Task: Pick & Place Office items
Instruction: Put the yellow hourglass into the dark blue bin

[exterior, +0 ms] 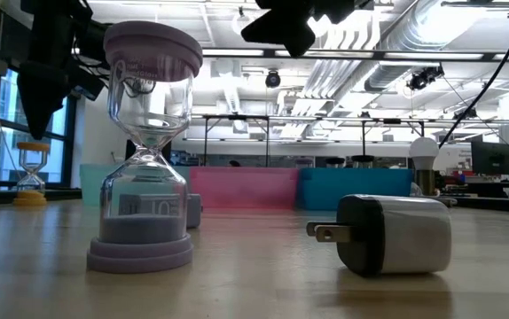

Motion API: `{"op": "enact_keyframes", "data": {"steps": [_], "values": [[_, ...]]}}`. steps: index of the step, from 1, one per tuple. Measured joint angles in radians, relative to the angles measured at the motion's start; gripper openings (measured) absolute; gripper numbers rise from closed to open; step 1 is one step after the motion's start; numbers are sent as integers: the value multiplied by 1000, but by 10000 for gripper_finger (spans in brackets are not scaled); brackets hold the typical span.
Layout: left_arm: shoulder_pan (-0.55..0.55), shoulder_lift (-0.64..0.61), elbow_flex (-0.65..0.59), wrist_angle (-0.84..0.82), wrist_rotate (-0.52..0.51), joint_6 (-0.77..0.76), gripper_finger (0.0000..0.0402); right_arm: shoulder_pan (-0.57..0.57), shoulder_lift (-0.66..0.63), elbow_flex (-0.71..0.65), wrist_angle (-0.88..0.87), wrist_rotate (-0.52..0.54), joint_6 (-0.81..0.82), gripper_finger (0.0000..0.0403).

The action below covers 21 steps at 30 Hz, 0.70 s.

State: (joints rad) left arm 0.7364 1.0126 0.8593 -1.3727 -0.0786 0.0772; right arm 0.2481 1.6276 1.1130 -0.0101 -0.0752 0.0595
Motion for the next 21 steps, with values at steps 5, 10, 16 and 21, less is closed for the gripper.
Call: {"op": "enact_keyframes", "data": {"steps": [5,10,16,21], "values": [[0,0,0,0,-2,-2,344,1,0,0,0,47,16,272],[0,0,-3,2,-2,1,344,0,0,0,0,41,-1,310],[0,0,-3,2,-2,1,344,1,0,0,0,40,-3,325],[0,0,-3,3,-2,1,344,0,0,0,0,40,-4,326]]}}
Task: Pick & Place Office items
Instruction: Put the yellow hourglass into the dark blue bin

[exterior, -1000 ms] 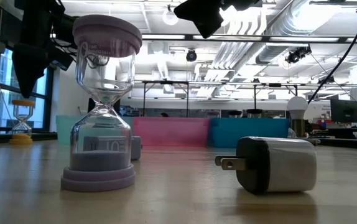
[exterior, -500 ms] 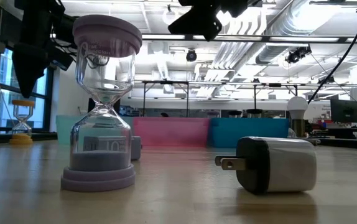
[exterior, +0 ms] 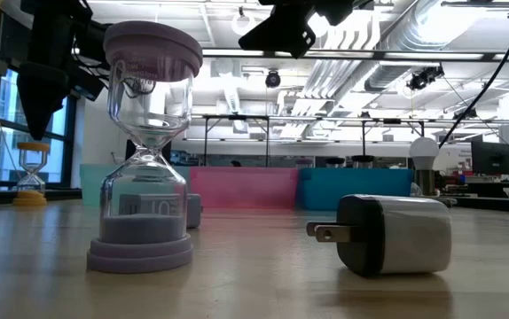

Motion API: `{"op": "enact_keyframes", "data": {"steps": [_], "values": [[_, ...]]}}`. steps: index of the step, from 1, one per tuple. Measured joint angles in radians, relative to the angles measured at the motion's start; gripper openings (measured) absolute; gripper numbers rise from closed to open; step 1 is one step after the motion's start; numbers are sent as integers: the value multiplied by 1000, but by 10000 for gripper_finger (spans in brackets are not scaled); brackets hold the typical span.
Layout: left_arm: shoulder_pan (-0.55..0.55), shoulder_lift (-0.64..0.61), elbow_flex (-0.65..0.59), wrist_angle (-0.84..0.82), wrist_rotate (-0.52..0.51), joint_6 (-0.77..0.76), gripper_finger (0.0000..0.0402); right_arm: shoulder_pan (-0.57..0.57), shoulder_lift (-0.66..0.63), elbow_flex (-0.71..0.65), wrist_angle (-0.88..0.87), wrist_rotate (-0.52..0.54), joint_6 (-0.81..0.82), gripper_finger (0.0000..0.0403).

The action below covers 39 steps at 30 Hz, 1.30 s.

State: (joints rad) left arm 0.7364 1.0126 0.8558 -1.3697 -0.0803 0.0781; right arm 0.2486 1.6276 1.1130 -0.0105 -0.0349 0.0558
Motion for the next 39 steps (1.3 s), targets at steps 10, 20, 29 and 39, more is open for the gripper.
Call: {"op": "enact_keyframes", "data": {"steps": [10,20,29,39], "values": [[0,0,-12,10,-41,99,344,0,0,0,0,0,0,326],[1,0,-58,65,-27,158,344,0,0,0,0,0,0,326],[1,1,-194,154,-23,195,344,0,0,0,1,8,0,326],[1,1,-218,204,-27,223,344,0,0,0,5,10,0,326]]}}
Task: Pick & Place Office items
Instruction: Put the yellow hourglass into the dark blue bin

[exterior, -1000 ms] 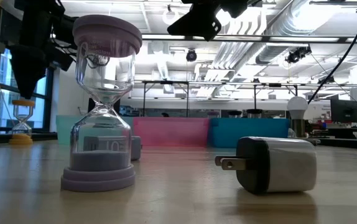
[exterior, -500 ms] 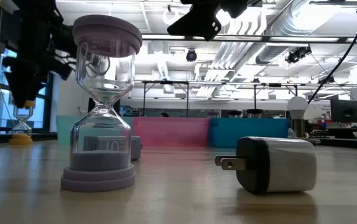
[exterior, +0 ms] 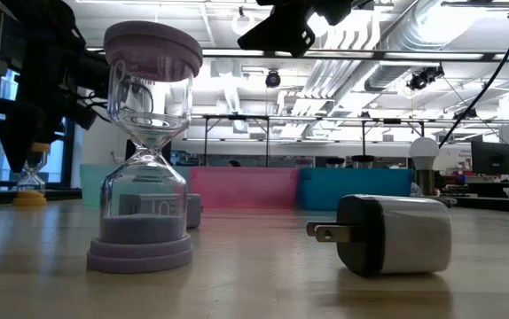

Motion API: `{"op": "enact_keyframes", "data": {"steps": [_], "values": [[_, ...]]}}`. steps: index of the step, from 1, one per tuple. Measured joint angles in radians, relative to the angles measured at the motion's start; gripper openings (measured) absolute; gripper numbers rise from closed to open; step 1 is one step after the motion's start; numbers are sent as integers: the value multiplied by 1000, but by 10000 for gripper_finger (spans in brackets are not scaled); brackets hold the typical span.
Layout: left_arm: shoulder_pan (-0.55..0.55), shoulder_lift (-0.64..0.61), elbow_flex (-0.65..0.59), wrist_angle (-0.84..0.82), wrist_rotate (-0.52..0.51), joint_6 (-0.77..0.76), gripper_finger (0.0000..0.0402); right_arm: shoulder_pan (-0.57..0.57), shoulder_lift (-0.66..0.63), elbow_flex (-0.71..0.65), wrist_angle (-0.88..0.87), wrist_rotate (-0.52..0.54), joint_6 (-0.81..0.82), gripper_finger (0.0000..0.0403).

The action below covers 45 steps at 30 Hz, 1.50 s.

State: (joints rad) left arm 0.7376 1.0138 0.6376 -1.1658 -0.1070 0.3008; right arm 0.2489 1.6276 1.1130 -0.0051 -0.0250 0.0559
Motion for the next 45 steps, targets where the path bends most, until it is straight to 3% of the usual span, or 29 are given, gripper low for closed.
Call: {"op": "enact_keyframes", "data": {"steps": [11,27,38,45], "values": [[0,0,0,37,-2,8,331,0,0,0,12,0,-8,326],[0,0,-4,18,-3,6,176,0,0,0,13,0,-8,326],[-2,0,-3,13,-21,-17,176,0,0,0,10,0,-8,326],[-44,0,71,-73,-26,-70,176,0,0,0,10,0,-8,325]]}}
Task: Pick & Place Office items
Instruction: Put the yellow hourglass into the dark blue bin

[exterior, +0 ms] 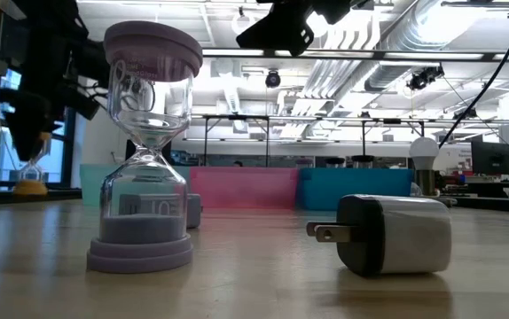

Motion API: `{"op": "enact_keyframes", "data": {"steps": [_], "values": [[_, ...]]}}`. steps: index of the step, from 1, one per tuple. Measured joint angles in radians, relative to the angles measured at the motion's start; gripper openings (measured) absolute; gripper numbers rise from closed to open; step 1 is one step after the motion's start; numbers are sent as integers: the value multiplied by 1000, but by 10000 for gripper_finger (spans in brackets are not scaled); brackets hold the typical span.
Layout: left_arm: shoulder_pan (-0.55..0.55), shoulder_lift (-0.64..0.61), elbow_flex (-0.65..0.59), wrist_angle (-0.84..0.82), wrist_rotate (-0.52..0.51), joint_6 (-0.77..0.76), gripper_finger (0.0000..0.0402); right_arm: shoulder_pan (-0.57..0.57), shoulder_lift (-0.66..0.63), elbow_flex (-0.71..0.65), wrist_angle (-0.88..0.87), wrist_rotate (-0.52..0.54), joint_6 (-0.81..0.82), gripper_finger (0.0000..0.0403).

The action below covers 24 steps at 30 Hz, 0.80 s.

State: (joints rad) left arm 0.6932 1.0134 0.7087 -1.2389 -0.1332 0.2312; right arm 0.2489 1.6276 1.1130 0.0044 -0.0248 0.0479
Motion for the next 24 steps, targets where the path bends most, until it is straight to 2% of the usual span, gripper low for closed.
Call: {"op": "enact_keyframes", "data": {"steps": [9,18,21,24], "values": [[-140,0,148,-51,7,-45,176,0,0,0,0,0,0,325],[-300,0,363,-179,107,-181,176,0,0,0,0,0,0,325],[-357,-3,417,-155,151,-221,176,0,0,0,2,0,0,325],[-413,-8,428,-23,199,-251,176,0,0,0,9,0,-17,325]]}}
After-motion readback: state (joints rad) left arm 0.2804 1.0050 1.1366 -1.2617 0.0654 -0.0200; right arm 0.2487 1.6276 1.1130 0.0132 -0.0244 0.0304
